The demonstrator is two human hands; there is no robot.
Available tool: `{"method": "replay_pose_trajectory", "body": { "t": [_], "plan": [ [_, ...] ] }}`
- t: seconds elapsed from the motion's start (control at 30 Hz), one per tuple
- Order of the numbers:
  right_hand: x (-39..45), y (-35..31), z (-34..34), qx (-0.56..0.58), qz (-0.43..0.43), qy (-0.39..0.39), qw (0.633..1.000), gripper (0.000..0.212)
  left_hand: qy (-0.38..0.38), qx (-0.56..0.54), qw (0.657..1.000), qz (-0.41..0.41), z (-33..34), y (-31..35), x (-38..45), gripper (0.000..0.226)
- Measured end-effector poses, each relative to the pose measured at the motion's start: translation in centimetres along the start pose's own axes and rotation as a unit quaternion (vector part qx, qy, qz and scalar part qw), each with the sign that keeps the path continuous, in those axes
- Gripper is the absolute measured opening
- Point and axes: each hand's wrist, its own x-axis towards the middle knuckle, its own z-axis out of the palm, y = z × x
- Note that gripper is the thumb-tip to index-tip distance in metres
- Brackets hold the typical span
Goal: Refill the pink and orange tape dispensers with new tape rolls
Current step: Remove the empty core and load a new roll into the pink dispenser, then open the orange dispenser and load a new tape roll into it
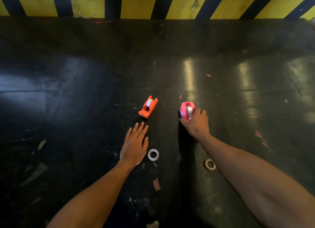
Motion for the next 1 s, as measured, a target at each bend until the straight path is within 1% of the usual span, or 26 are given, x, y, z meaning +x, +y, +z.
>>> {"method": "replay_pose_trajectory", "body": {
  "t": [0.1, 0.17, 0.27, 0.33, 0.4, 0.47, 0.53, 0.57, 0.6, 0.63, 0.7, 0.73, 0.8, 0.87, 0.93, 1.0],
  "plan": [
    [1.0, -0.6, -0.2, 0.011, 0.029, 0.004, 1.0, 0.074, -0.004, 0.002, 1.0, 0.002, 0.1, 0.0, 0.0, 0.056],
    [1.2, -0.8, -0.2, 0.004, 0.033, 0.001, 0.999, 0.077, 0.004, -0.01, 1.0, 0.004, 0.0, 0.0, 0.0, 0.06],
    [1.1, -0.5, -0.3, 0.003, 0.025, -0.014, 1.0, 0.086, 0.021, -0.076, 0.997, -0.021, -0.3, 0.2, 0.2, 0.049],
    [0.7, -0.3, -0.4, 0.028, 0.026, -0.02, 0.999, 0.088, 0.05, -0.135, 0.988, -0.063, -1.0, 0.6, 0.7, 0.05],
    [0.2, -0.3, -0.6, 0.045, 0.039, -0.015, 0.998, 0.085, 0.078, -0.16, 0.978, -0.112, -1.8, 1.2, 2.0, 0.062],
    [-0.7, -0.6, -0.8, 0.015, 0.033, 0.017, 0.999, 0.076, 0.077, -0.165, 0.971, -0.157, -2.5, 1.7, 3.8, 0.086],
    [-1.8, -1.1, -0.9, -0.01, -0.031, 0.08, 0.996, 0.064, 0.053, -0.171, 0.966, -0.184, -3.4, 2.3, 5.9, 0.106],
    [-2.3, -1.5, -0.9, -0.005, -0.074, 0.094, 0.993, 0.06, 0.038, -0.174, 0.965, -0.192, -3.8, 2.6, 6.9, 0.11],
    [-2.6, -1.9, -0.7, 0.007, -0.112, 0.089, 0.99, 0.058, 0.024, -0.17, 0.966, -0.196, -4.0, 2.8, 7.8, 0.108],
    [-2.9, -2.3, -0.4, 0.027, -0.138, 0.063, 0.988, 0.057, 0.011, -0.16, 0.968, -0.194, -4.1, 2.9, 8.5, 0.102],
    [-3.5, -3.4, 0.3, 0.086, -0.148, -0.015, 0.985, 0.055, -0.006, -0.142, 0.972, -0.186, -4.4, 3.0, 9.5, 0.079],
    [-3.6, -3.8, 0.7, 0.12, -0.14, -0.053, 0.981, 0.054, -0.009, -0.144, 0.972, -0.186, -4.4, 3.1, 9.9, 0.067],
    [-3.8, -4.5, 1.3, 0.178, -0.098, -0.116, 0.972, 0.052, -0.012, -0.168, 0.967, -0.193, -4.7, 3.9, 9.9, 0.047],
    [-3.9, -4.5, 1.9, 0.224, -0.046, -0.151, 0.962, 0.052, -0.001, -0.191, 0.965, -0.182, -4.9, 5.2, 9.2, 0.033],
    [-4.0, -4.2, 2.1, 0.293, -0.01, -0.162, 0.942, 0.05, 0.002, -0.204, 0.967, -0.152, -5.0, 6.6, 8.0, 0.029],
    [-4.6, -4.2, 1.7, 0.39, 0.015, -0.152, 0.908, 0.04, -0.008, -0.226, 0.966, -0.125, -5.1, 7.8, 6.6, 0.032]
  ]
}}
